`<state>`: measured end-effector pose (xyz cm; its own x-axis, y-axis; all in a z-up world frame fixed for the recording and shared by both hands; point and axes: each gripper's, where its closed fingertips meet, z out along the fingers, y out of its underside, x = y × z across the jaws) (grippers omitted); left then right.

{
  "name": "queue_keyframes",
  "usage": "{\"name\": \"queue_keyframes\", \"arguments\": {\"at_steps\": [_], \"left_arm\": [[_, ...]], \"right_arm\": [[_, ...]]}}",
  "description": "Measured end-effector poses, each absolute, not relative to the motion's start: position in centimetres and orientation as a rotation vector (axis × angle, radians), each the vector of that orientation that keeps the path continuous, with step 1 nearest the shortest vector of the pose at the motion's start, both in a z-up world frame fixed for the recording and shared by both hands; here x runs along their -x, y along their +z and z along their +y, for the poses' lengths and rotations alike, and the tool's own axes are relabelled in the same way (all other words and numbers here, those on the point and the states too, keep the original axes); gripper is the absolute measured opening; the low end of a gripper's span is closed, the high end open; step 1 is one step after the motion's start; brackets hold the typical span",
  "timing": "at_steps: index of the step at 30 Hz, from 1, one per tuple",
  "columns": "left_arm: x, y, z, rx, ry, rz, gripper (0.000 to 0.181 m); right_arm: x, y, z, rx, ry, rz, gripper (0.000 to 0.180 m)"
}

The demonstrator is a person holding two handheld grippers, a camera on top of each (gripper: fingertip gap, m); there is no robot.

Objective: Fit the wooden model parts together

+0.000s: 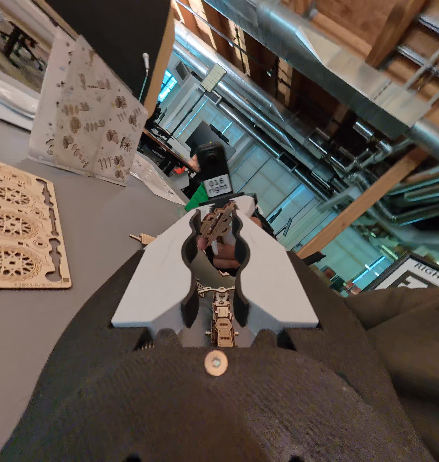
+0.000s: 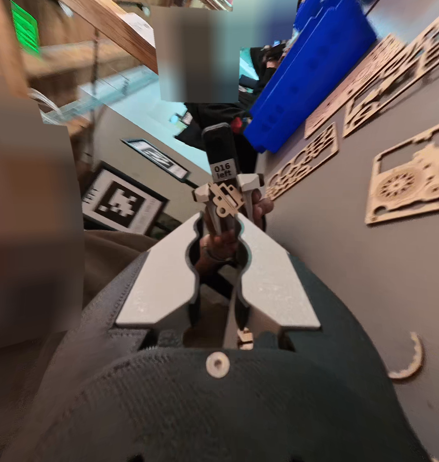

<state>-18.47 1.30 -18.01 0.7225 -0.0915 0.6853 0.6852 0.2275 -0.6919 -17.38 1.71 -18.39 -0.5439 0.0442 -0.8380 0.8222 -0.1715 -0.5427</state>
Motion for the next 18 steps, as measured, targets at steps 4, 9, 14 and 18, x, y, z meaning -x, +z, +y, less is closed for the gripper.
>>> {"name": "queue_keyframes", "arguments": {"at_steps": [4,9,14,18], "left_arm": [[19.0,-18.7,1.5,1.230,-0.599,-0.642,0.024],[19.0,-18.9,1.8,1.218,-0.623,-0.670,0.024],[18.8,-18.9,1.7,1.216,-0.638,-0.662,0.015],[18.6,-19.1,1.9,1.243,-0.629,-0.648,0.017]], "right_arm": [[17.7,-19.0,1.1,-1.010,-1.853,1.951,0.033],[17.9,-19.9,0.7,-1.010,-1.830,2.328,0.017],[18.1,-20.1,1.0,-1.046,-1.815,2.376,0.002],[17.9,-19.6,2.1,-1.094,-1.865,2.269,0.002]]}}
